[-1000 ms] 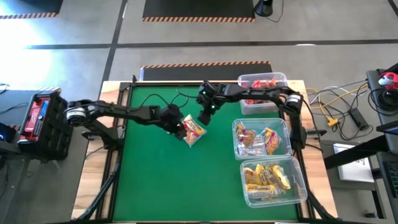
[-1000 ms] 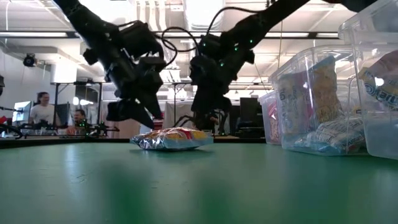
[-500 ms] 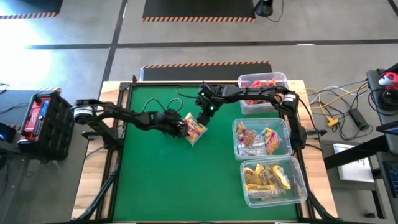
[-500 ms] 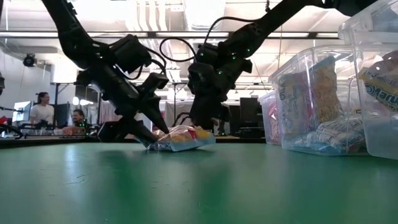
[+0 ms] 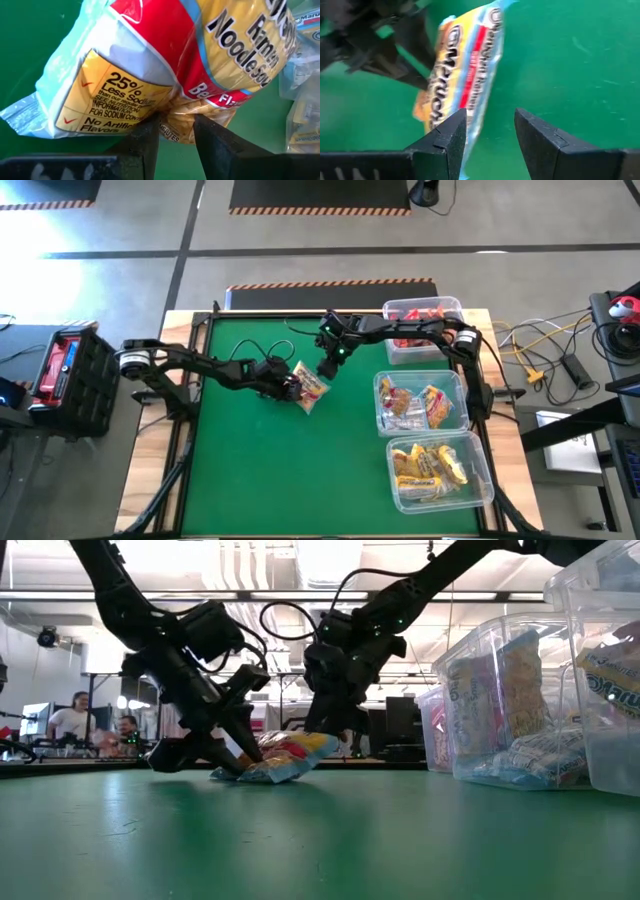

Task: Sort Maruchan noodles
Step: Put the blue noodle pack into the middle transparent bin

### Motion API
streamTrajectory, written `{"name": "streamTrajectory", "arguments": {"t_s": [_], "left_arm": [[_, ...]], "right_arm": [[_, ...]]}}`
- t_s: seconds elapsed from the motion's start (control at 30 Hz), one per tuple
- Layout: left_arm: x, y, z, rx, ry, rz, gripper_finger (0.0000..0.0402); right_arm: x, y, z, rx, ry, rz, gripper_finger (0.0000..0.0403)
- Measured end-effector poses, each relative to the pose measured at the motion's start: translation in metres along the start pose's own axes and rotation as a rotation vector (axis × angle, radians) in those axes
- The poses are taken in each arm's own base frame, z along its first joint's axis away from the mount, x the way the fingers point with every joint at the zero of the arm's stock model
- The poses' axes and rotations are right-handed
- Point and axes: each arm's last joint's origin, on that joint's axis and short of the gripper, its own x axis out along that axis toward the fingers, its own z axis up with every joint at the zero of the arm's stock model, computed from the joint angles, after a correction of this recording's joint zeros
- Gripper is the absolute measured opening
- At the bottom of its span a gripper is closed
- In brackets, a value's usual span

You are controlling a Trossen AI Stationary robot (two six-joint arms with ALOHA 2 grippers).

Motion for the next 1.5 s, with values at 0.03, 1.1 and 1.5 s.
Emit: {"name": "streamTrajectory", "arguments": {"t_s": [0.03,1.1,1.5], "left_arm": [[0.0,0.0,0.0,0.0,-0.001,0.002,0.0103],[0.0,0.003,0.001,-0.027,-0.082,0.062,0.0103],[0.0,0.003,0.001,-0.025,-0.079,0.061,0.0103]], "right_arm": [[0.0,0.0,0.0,0.001,-0.002,-0.008,0.0156],[0.035,-0.013,0.002,0.132,-0.002,0.187,0.0247],[0.056,-0.018,0.002,0.152,-0.016,0.252,0.0247]]}}
